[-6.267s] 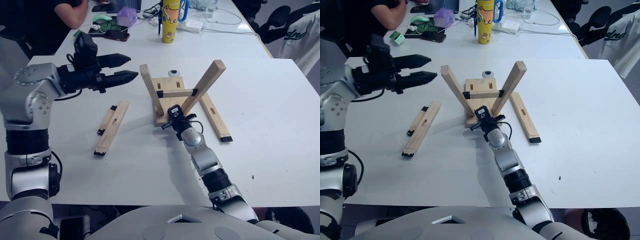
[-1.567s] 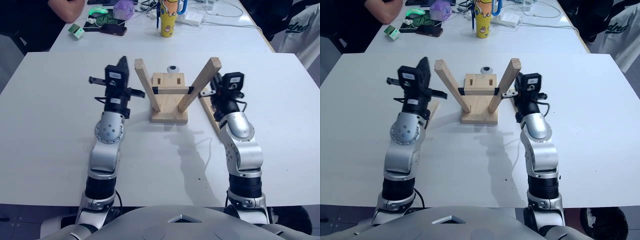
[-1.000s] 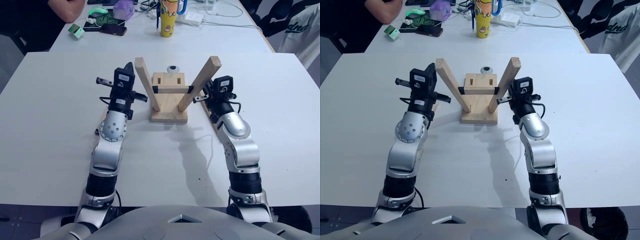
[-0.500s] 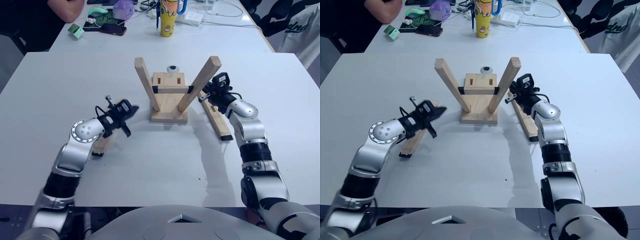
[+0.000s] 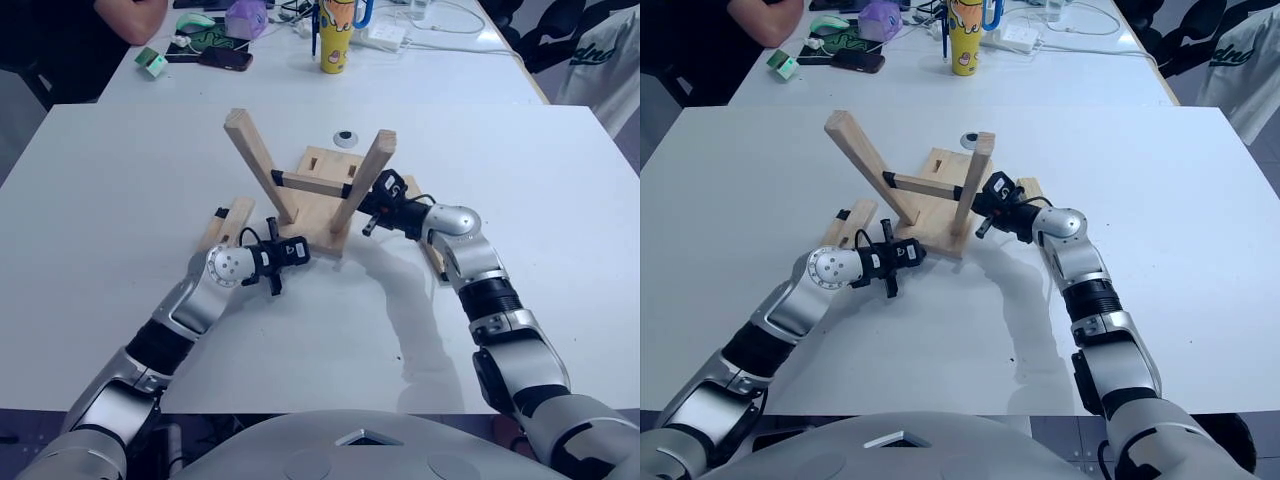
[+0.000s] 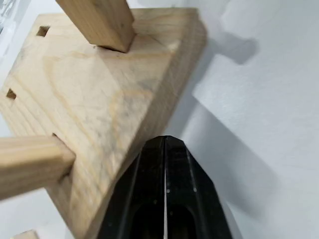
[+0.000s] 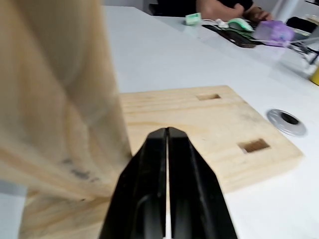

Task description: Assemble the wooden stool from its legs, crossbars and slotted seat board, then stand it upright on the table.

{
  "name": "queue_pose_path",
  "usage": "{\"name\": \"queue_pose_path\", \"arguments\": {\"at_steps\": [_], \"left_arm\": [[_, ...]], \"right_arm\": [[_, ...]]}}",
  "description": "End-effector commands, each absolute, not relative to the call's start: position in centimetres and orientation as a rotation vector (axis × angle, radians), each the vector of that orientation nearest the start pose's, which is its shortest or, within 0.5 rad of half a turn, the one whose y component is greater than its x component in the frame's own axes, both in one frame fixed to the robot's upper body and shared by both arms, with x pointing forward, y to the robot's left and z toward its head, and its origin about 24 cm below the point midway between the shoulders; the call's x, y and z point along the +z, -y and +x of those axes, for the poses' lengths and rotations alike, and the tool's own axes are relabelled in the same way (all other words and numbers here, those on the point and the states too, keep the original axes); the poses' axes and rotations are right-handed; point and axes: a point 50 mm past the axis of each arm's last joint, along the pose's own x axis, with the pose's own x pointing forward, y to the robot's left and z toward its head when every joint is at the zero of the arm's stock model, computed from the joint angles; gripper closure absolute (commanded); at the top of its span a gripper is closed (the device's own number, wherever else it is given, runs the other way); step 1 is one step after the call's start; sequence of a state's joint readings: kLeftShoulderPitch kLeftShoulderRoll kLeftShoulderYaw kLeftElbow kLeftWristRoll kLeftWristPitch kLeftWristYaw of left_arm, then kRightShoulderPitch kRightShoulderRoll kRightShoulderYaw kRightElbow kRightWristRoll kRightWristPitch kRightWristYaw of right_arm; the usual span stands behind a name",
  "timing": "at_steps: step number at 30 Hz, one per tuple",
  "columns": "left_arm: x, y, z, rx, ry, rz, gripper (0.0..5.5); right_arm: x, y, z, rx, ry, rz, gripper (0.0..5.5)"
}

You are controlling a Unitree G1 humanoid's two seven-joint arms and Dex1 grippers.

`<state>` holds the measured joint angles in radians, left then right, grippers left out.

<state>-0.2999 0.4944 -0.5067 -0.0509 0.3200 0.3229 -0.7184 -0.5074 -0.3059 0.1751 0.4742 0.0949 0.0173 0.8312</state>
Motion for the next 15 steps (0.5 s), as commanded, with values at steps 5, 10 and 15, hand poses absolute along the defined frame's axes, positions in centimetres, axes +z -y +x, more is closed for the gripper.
{"name": "queue_pose_path", "arguments": {"at_steps": [5,10,15], "left_arm": [[4.7,-10.7,27.0,-0.922,-0.325,0.947,5.47],[5.0,-10.1,26.7,-0.864,-0.310,0.942,5.47],[4.8,-10.5,26.6,-0.777,-0.313,0.955,5.47]], "right_arm": [[6.1,8.4,30.9,1.157,-0.115,-0.278,5.50],[6.0,5.3,31.3,1.177,-0.084,-0.293,5.50],[7.1,4.8,32.4,1.095,-0.045,-0.314,5.50]]}}
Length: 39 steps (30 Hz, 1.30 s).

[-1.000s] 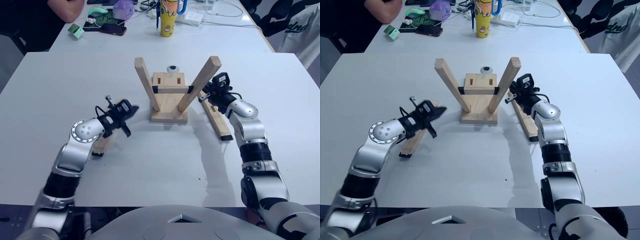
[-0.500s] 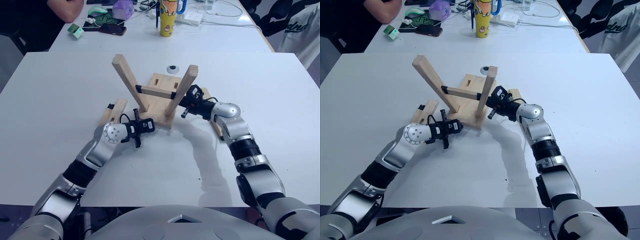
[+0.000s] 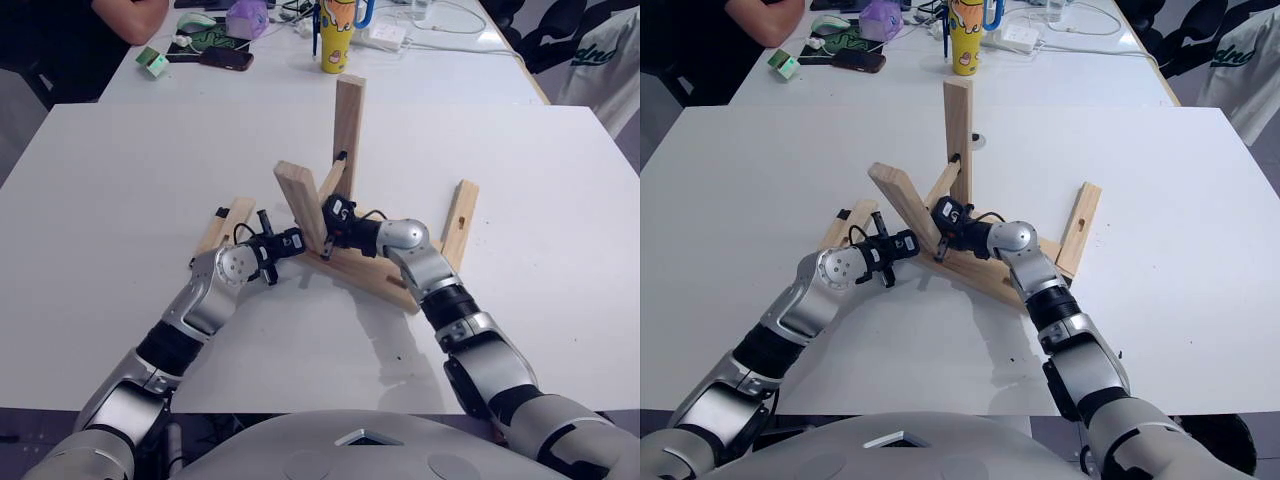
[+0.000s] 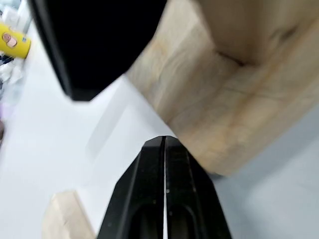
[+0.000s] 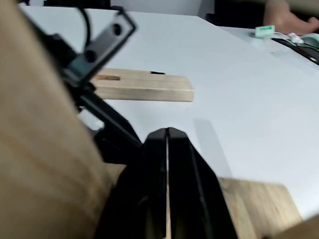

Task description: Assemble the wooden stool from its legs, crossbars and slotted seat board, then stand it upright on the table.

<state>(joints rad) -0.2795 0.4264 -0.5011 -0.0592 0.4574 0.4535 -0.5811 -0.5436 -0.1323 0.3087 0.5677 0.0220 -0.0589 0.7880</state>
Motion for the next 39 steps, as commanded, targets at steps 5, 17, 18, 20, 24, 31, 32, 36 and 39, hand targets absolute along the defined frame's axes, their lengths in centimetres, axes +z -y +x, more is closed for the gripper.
{"name": "queue_pose_path", "arguments": {"at_steps": [5,17,18,20,24,31,32,36,39], "left_arm": [[6.2,-14.3,27.6,-0.589,-0.299,1.003,5.47],[10.3,-18.4,24.2,-0.804,-0.317,0.980,5.47],[10.3,-18.1,23.6,-0.885,-0.334,0.956,5.47],[10.5,-17.1,22.9,-1.010,-0.348,0.935,5.47],[10.1,-14.6,22.1,-1.142,-0.334,0.879,5.47],[6.7,-11.3,23.6,-1.123,-0.328,1.059,5.47],[6.5,-11.1,23.8,-1.119,-0.325,1.081,5.47],[6.4,-9.7,25.3,-1.074,-0.310,1.103,5.47],[6.2,-9.1,25.8,-1.037,-0.314,1.092,5.47]], "right_arm": [[7.9,11.0,32.1,0.976,-0.114,-0.443,5.50],[8.4,20.6,32.9,0.739,-0.326,-0.763,5.50],[8.4,21.0,33.2,0.732,-0.351,-0.788,5.50],[8.7,21.9,34.1,0.730,-0.415,-0.856,5.50],[9.5,22.3,35.4,0.810,-0.505,-0.944,5.50],[10.0,21.7,35.0,1.082,-0.644,-0.990,5.50],[10.0,21.6,34.9,1.096,-0.650,-0.990,5.50],[8.8,20.8,33.8,1.207,-0.682,-0.895,5.50],[7.8,19.8,32.7,1.263,-0.680,-0.792,5.50]]}}
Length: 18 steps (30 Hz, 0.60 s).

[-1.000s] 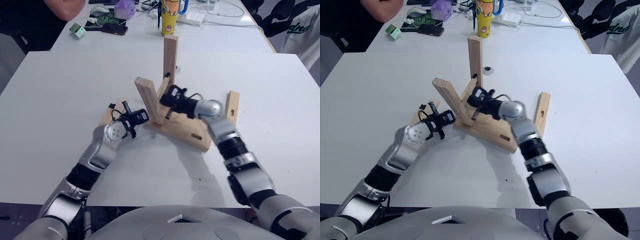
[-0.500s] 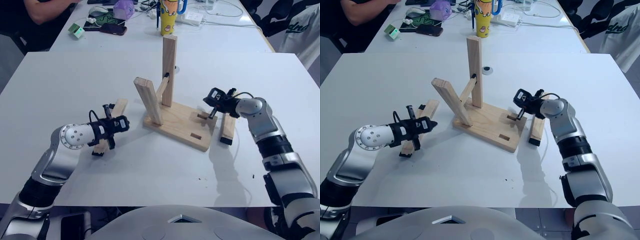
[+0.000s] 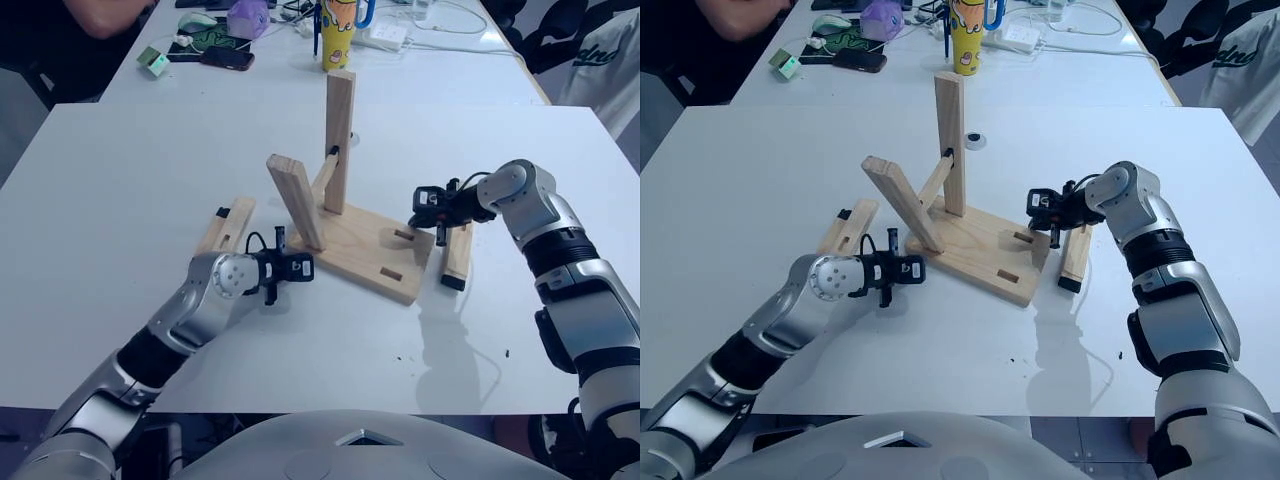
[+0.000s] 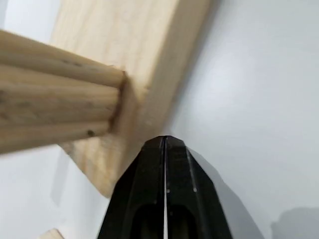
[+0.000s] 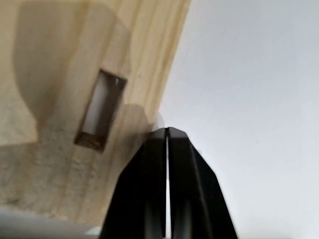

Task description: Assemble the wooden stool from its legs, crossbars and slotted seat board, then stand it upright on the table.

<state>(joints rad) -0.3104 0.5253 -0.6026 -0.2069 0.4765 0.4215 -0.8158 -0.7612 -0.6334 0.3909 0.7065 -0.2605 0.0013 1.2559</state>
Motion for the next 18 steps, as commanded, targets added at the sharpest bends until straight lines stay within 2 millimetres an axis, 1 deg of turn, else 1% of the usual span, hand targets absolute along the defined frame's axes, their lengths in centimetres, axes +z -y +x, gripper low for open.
{"name": "queue_pose_path", "arguments": {"at_steps": [1,3,5,9,11,14,18], "left_arm": [[6.3,-9.1,26.0,-1.015,-0.313,1.086,5.47],[6.4,-9.3,26.5,-0.960,-0.312,1.083,5.47],[6.7,-9.2,27.2,-0.926,-0.301,1.082,5.47],[7.3,-7.9,28.5,-0.901,-0.254,1.058,5.47],[7.2,-7.3,28.8,-0.906,-0.241,1.051,5.47],[6.7,-6.7,28.8,-0.918,-0.235,1.024,5.47],[5.8,-6.9,28.7,-0.920,-0.263,1.007,5.47]], "right_arm": [[7.5,19.4,32.3,1.278,-0.677,-0.763,5.50],[6.8,18.5,31.4,1.303,-0.670,-0.708,5.50],[5.7,17.4,30.5,1.287,-0.637,-0.658,5.50],[3.2,15.9,28.8,1.171,-0.608,-0.539,5.50],[2.3,15.4,28.2,1.113,-0.607,-0.500,5.50],[1.6,14.6,27.7,1.034,-0.597,-0.441,5.50],[1.5,14.2,28.2,0.953,-0.569,-0.422,5.50]]}}
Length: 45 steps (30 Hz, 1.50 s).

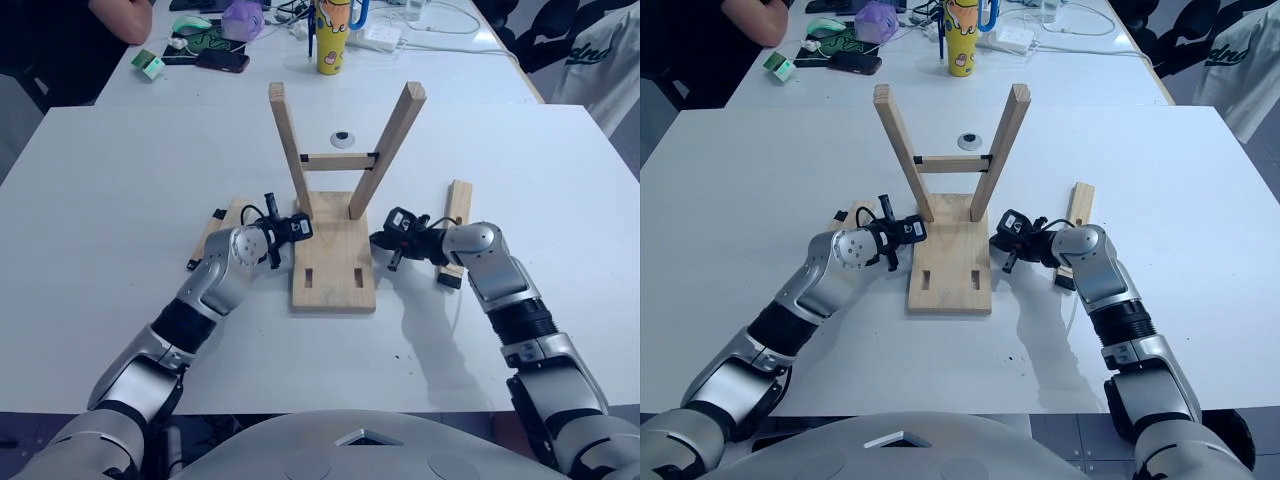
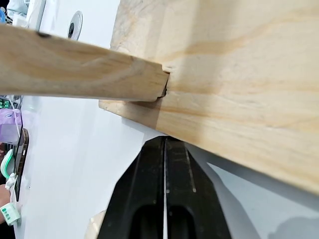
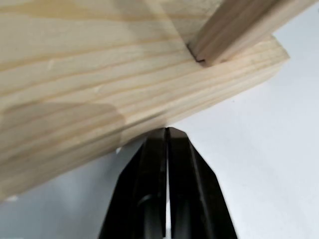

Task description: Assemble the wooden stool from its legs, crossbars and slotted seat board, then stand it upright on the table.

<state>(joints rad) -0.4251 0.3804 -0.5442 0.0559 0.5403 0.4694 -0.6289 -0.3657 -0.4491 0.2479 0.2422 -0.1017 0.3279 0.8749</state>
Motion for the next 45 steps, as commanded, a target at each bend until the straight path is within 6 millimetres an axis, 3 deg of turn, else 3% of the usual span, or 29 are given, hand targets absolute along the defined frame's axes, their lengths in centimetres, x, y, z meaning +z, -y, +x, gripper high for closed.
{"name": "queue_pose_path", "arguments": {"at_steps": [1,9,13,17,19,22,26,28,38,45], "left_arm": [[5.8,-6.9,28.6,-0.923,-0.262,1.006,5.47],[5.2,-8.0,30.5,-0.802,-0.189,1.043,5.47],[7.1,-8.4,30.8,-0.704,-0.072,0.955,5.47],[9.8,-9.6,29.5,-0.568,0.061,0.749,5.23],[11.7,-11.4,28.2,-0.480,0.124,0.589,4.90],[13.1,-15.9,26.3,-0.291,0.097,0.424,4.38],[10.8,-22.4,25.3,-0.166,-0.139,0.462,3.84],[9.7,-23.7,25.2,-0.193,-0.234,0.504,3.49],[6.9,-25.1,25.4,-0.334,-0.463,0.659,3.30],[5.8,-24.0,24.6,-0.449,-0.542,0.659,3.30]], "right_arm": [[1.6,14.2,28.4,0.945,-0.564,-0.424,5.50],[1.7,13.9,28.5,0.922,-0.545,-0.391,5.50],[2.7,14.4,28.2,0.891,-0.503,-0.375,5.50],[4.7,14.3,27.7,0.858,-0.423,-0.347,5.50],[5.6,13.9,27.0,0.846,-0.369,-0.303,5.50],[6.3,13.5,25.6,0.769,-0.307,-0.183,5.50],[6.1,13.9,25.0,0.640,-0.301,-0.088,5.50],[6.4,14.0,25.2,0.625,-0.297,-0.089,5.50],[7.1,13.8,26.1,0.643,-0.283,-0.097,5.50],[7.0,13.7,26.1,0.638,-0.287,-0.087,5.50]]}}
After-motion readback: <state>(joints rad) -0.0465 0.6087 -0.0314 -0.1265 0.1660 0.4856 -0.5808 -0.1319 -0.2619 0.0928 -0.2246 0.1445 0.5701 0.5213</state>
